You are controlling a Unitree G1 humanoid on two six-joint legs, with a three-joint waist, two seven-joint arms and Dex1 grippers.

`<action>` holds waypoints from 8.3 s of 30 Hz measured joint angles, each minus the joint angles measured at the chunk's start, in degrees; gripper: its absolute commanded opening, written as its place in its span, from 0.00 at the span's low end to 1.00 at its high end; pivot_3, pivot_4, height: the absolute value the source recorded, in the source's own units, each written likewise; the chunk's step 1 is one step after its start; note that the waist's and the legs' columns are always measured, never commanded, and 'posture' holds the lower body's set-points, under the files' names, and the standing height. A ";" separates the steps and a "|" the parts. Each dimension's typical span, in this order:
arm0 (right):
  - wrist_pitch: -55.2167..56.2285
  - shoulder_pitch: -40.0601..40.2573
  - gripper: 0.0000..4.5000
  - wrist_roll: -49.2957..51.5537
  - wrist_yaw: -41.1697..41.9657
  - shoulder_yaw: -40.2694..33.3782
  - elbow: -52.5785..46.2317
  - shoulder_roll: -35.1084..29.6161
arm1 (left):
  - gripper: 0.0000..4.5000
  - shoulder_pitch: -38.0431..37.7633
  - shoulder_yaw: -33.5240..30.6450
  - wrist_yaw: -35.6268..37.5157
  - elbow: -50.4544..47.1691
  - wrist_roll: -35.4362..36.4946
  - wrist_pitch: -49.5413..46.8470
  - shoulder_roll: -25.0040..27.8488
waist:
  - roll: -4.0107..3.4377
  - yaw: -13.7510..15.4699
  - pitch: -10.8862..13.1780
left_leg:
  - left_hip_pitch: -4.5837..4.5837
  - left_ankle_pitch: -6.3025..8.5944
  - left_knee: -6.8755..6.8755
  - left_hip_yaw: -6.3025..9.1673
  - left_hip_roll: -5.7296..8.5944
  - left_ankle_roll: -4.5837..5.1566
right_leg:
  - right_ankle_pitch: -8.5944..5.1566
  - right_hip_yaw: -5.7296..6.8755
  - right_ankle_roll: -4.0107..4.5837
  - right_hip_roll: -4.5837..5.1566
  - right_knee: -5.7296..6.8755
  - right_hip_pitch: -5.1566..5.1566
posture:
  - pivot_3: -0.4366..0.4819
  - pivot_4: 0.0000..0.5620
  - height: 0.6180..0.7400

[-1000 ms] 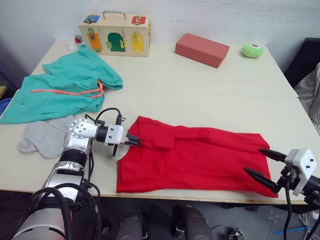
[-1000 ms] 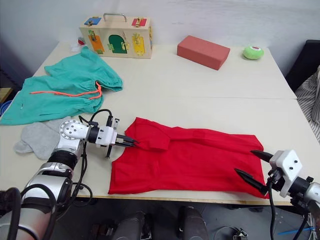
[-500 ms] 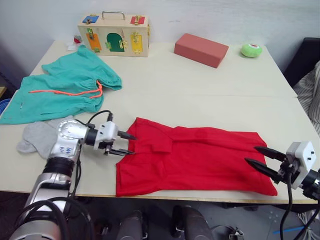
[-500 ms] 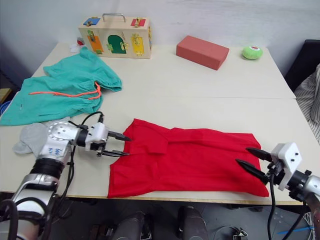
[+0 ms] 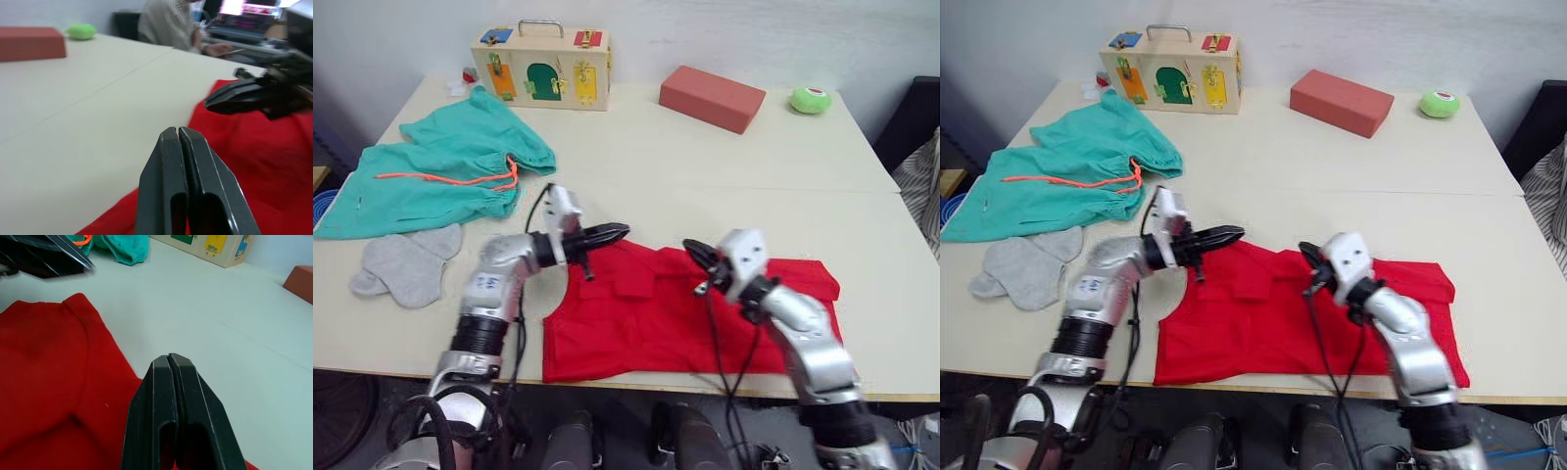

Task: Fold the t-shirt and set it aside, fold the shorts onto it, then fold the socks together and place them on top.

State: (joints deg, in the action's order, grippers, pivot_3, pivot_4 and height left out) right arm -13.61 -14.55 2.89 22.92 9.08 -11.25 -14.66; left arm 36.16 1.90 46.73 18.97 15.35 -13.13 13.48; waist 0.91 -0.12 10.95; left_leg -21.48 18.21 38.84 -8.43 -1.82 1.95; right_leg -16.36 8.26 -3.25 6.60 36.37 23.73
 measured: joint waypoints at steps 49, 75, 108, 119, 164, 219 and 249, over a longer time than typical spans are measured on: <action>-4.84 1.64 0.59 29.41 34.31 -26.17 23.27 -40.56 | 0.48 -15.88 -9.81 17.99 -12.32 10.70 8.35 20.91 | -0.50 -0.28 -0.62 | 0.38 0.10 -0.60 -0.14 -0.07 0.04 | -0.01 -0.14 0.03 0.09 -0.58 -0.08 | 0.48 0.27 1.00; 4.51 -43.03 0.26 -8.09 58.56 5.51 79.02 -39.23 | 1.00 -31.70 -12.15 20.53 -36.52 21.92 -3.93 26.44 | -0.71 -1.54 -0.49 | 0.23 0.11 -0.61 -0.22 -0.08 -0.07 | -0.04 -0.09 0.07 0.05 -0.68 0.01 | 0.48 0.27 1.00; 14.49 -49.61 0.44 -14.62 40.01 -0.88 86.79 -36.45 | 1.00 -26.91 -12.49 8.30 -28.95 18.25 0.45 18.25 | -0.87 -1.56 -0.39 | 0.23 0.06 -0.63 -0.30 -0.08 -0.11 | -0.04 -0.15 0.07 0.03 -0.59 0.04 | 0.48 0.27 1.00; -11.71 -36.85 0.99 -5.36 54.67 -9.46 69.90 -46.53 | 1.00 -12.88 -7.28 7.41 -15.99 13.04 -7.36 20.95 | -0.93 -1.12 -0.36 | 0.22 0.05 -0.64 -0.25 -0.08 -0.11 | -0.04 -0.10 0.07 0.02 -0.57 0.04 | 0.48 0.27 1.00; -64.68 5.56 0.00 29.14 9.55 -46.42 -1.37 -17.54 | 0.01 25.71 2.76 21.03 51.03 -15.99 13.61 7.97 | 0.16 -2.08 -0.44 | 0.27 0.17 -0.67 -0.24 -0.08 -0.04 | -0.02 -0.07 0.05 0.01 -0.49 0.10 | 0.48 0.27 1.00; -78.38 6.61 1.00 50.79 20.18 -27.79 -15.43 -20.55 | 1.00 6.80 1.18 14.22 -3.94 8.80 -35.11 25.08 | -0.02 1.51 -0.35 | -0.12 0.22 -0.73 -0.14 0.05 -0.10 | -0.06 -0.39 0.12 0.04 -0.49 0.48 | 0.48 0.27 1.00; -77.99 4.65 0.00 53.63 0.20 -21.99 -16.92 -2.88 | 0.08 34.01 -0.17 2.14 54.05 -11.20 -6.03 -0.47 | 0.67 -1.34 -0.67 | -0.54 -0.06 -0.61 -0.16 0.04 -0.01 | 0.06 -0.36 -0.01 -0.06 -0.34 0.82 | 0.48 0.27 1.00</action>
State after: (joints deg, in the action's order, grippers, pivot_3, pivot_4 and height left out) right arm -91.60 -9.91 56.52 23.12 -12.91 -28.17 -17.54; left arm 70.17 1.74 48.87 73.01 4.14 -19.15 13.02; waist 1.58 -1.45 10.27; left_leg -22.02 18.16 38.23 -8.59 -1.77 1.94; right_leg -16.29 7.90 -3.27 6.54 36.03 24.55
